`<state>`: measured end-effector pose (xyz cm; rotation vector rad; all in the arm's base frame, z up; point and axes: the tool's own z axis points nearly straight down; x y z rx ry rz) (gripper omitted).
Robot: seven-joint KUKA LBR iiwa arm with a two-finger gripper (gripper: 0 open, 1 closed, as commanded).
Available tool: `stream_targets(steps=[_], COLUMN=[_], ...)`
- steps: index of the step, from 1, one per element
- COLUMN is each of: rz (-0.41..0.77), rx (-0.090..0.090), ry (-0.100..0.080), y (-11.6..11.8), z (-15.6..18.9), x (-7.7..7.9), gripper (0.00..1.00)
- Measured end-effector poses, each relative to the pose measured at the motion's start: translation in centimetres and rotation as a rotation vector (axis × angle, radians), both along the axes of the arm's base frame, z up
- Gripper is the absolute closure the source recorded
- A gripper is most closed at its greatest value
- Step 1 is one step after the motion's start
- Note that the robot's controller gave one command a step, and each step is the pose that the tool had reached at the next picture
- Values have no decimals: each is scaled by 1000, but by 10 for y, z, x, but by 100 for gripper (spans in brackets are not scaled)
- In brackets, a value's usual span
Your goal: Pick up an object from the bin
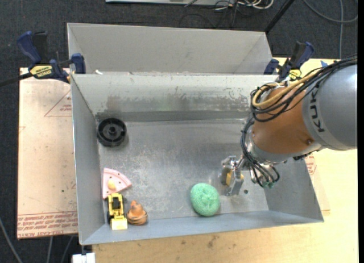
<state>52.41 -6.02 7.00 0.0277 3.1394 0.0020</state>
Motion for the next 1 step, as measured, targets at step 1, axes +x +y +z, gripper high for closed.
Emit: stream_targets(steps=[1], rz=[0], rx=[0], ry=[0], y=[0], z=[0], x=[0], gripper=[100])
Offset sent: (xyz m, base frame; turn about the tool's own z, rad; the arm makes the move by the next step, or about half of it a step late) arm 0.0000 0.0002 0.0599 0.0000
